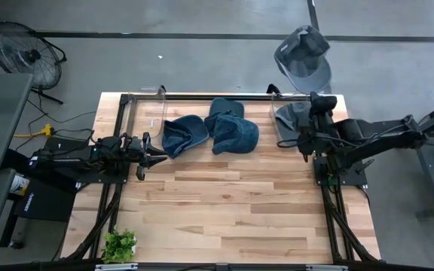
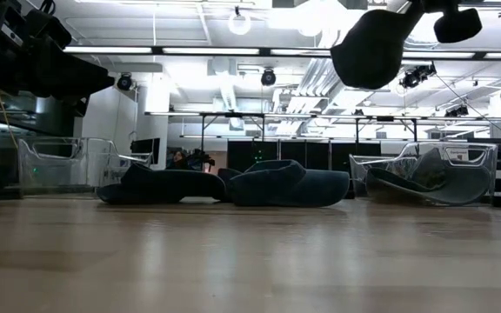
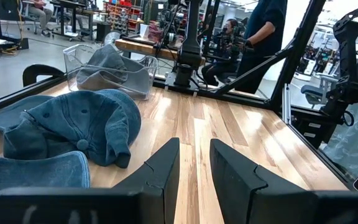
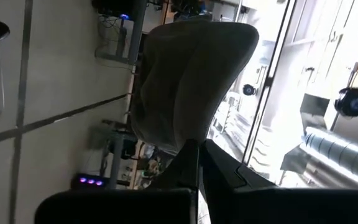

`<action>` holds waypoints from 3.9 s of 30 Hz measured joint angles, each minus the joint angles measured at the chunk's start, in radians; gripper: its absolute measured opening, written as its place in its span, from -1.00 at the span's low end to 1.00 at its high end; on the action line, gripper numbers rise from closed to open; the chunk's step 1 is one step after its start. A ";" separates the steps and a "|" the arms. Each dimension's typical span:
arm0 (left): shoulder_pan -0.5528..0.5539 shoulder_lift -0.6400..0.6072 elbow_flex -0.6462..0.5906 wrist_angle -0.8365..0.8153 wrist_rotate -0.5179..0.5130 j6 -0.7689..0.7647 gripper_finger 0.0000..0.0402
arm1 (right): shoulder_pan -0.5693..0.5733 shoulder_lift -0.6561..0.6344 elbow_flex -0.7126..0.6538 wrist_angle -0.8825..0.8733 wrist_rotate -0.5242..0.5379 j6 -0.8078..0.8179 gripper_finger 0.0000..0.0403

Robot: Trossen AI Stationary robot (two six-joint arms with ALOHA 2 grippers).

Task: Pick & Place hat
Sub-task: Put the gray cap into the right transparent bin

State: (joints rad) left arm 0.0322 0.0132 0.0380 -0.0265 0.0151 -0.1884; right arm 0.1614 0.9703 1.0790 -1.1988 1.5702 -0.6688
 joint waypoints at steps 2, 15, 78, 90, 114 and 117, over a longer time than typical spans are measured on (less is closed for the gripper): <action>0.000 0.000 0.000 0.000 0.000 0.000 -0.57 | 0.018 0.000 0.000 -0.041 0.000 0.035 -1.00; 0.000 0.000 0.000 0.000 0.000 0.000 -0.57 | 0.031 0.009 -0.001 -0.145 -0.074 0.246 -1.00; 0.000 0.000 0.000 0.000 0.000 0.000 -0.57 | -0.214 0.031 -0.260 -0.155 -1.204 0.549 -1.00; 0.000 0.000 0.000 0.000 0.000 0.000 -0.57 | -0.302 0.031 -0.260 -0.155 -1.278 0.503 -0.98; 0.000 0.000 0.000 0.000 0.000 0.000 -0.57 | -0.373 0.029 -0.259 -0.116 -1.197 0.477 -0.39; 0.000 0.000 0.000 0.000 0.000 0.000 -0.57 | -0.383 0.029 -0.259 -0.116 -1.203 0.477 -0.39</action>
State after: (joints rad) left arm 0.0322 0.0132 0.0381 -0.0265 0.0151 -0.1883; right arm -0.2215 0.9989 0.8196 -1.3151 0.3673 -0.1923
